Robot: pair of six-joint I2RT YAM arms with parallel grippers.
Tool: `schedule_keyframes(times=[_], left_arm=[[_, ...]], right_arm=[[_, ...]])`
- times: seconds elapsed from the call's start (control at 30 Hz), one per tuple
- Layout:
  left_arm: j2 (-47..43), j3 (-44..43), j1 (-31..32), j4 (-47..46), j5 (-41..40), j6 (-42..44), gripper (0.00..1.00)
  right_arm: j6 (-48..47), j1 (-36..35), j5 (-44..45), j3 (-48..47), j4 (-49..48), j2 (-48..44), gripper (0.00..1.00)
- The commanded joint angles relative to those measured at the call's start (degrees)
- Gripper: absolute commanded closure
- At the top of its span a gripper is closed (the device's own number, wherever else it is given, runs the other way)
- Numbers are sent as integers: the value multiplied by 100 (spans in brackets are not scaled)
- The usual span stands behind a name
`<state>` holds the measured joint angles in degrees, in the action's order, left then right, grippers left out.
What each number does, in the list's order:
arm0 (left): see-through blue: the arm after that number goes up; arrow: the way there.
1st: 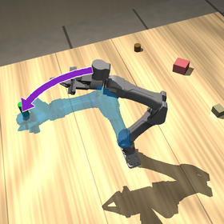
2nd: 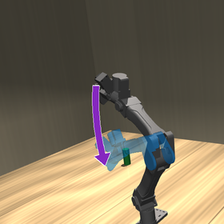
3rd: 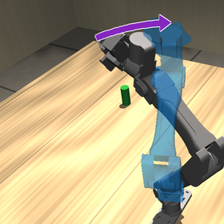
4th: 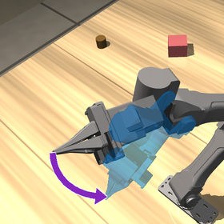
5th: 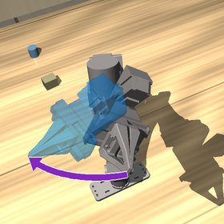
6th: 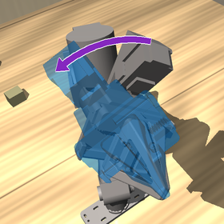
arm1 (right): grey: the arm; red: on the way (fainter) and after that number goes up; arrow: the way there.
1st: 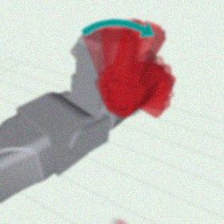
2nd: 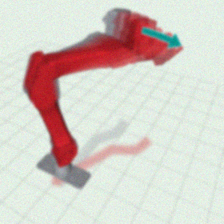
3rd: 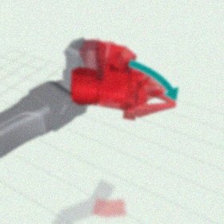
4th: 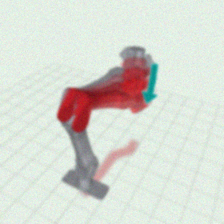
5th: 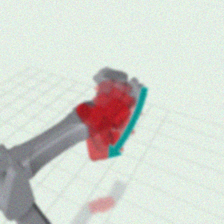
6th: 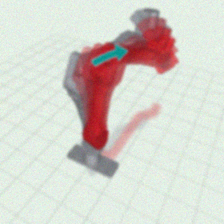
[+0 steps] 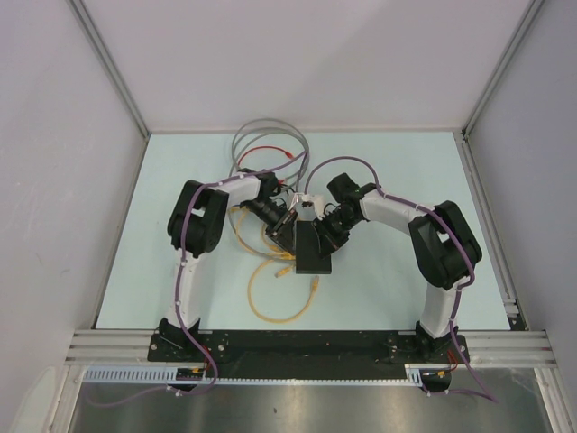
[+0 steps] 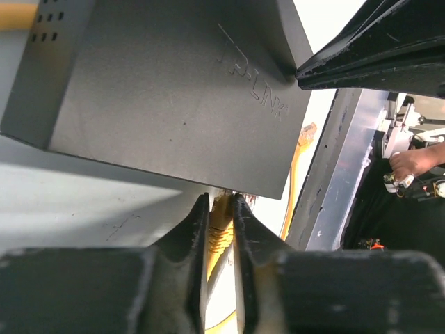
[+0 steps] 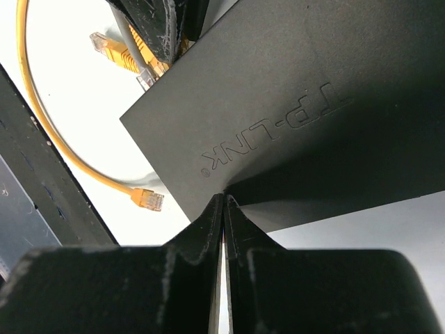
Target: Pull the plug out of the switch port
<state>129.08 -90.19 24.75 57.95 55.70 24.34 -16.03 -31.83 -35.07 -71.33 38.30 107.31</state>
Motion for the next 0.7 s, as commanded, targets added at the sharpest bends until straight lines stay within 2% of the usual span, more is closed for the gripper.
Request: schedule_keyframes(times=[0.0,0.17,0.3,0.57,0.67], left_arm=[[109,-183,144,67,55,185,87],[372,-569,56,506,-261,440,96],[364,-746,-85,594,-200,554,100],[364,-306,73,1139,125,1388,100],[390,-577,39,1376,-6,1547,100]], right_arm=[[-40,-7,246,128,-60,176,94],[-198,-86,527,225,-51,211,93],[-225,-86,563,286,-33,282,94],[-234,-77,554,321,-60,370,93],[-269,-69,554,330,-51,387,93]])
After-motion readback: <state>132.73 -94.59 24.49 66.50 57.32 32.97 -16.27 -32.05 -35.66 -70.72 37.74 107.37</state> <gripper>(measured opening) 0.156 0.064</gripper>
